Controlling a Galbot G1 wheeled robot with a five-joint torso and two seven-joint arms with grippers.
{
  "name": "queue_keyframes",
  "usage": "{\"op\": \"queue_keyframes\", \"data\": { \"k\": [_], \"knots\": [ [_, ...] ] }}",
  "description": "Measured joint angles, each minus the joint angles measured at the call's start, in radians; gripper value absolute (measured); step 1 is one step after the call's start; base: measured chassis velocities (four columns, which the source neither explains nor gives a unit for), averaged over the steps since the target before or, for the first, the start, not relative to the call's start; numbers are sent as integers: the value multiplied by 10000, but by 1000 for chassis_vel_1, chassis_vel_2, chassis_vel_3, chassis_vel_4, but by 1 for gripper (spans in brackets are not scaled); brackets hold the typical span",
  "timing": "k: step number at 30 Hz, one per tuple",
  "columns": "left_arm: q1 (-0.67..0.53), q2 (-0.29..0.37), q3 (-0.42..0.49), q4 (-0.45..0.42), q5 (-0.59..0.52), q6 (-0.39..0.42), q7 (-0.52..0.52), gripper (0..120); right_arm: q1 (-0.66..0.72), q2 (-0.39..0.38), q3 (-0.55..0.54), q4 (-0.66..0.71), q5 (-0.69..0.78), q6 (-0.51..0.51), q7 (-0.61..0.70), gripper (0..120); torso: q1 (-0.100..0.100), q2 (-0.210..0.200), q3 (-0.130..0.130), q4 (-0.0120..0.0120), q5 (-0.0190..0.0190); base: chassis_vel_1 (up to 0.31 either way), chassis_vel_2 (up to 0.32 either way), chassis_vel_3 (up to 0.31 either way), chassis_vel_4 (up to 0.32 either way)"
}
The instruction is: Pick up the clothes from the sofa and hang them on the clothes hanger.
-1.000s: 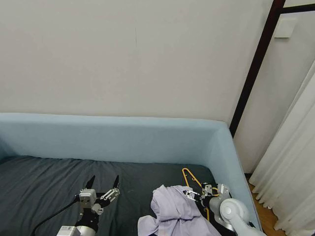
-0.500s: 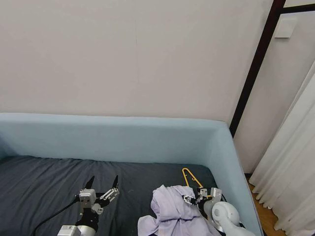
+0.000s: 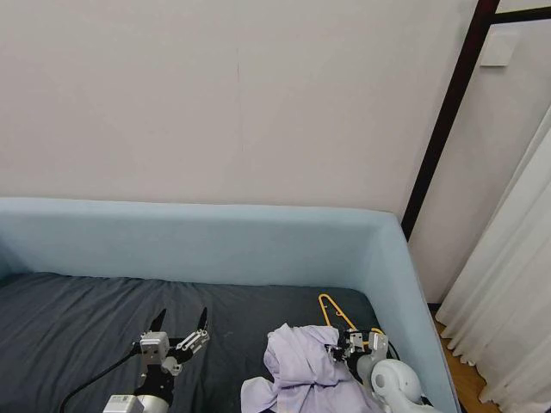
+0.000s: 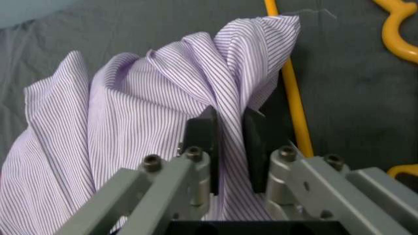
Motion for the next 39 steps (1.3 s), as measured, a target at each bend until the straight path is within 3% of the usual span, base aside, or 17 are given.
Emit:
{"op": "queue_keyframes", "data": {
  "k": [2, 13, 16, 18, 22, 32, 39],
  "knots": [
    [-13, -6, 20, 41, 33, -29, -2, 100, -17, -9, -36, 32, 0, 339, -1, 0, 0, 0, 0, 0, 0, 0, 0, 0, 0],
    [-92, -26, 82, 163, 66, -99, -21, 100, -207, -336, -177, 1220, 600, 1964, 305, 0, 0, 0, 1, 0, 2, 0, 0, 0, 0],
    [-123, -66, 140, 192, 87, -125, -38, 100, -369, -695, -187, 2010, 1172, 3167, -357, 0, 0, 0, 0, 0, 1, 0, 0, 0, 0],
    [-128, -75, 152, 201, 98, -134, -40, 100, -406, -763, -188, 2143, 1249, 3428, -592, 0, 0, 0, 0, 0, 1, 0, 0, 0, 0],
    [-117, -105, 216, 226, 166, -216, -59, 100, -519, -1418, -279, 3100, 1795, 5260, -2035, 0, -2, 0, 0, 0, 2, 0, 0, 0, 0],
    [-55, -157, 275, 130, 206, -297, -67, 100, -88, -3060, -302, 4891, 2864, 6005, -2339, 0, -1, 0, 0, -1, 3, 0, 0, 0, 0],
    [-47, -247, 276, 95, 254, -335, -67, 100, 759, -3843, -146, 4872, 3460, 6065, -2435, 0, -1, 0, 0, 0, 1, 0, 0, 0, 0]
  ]
}}
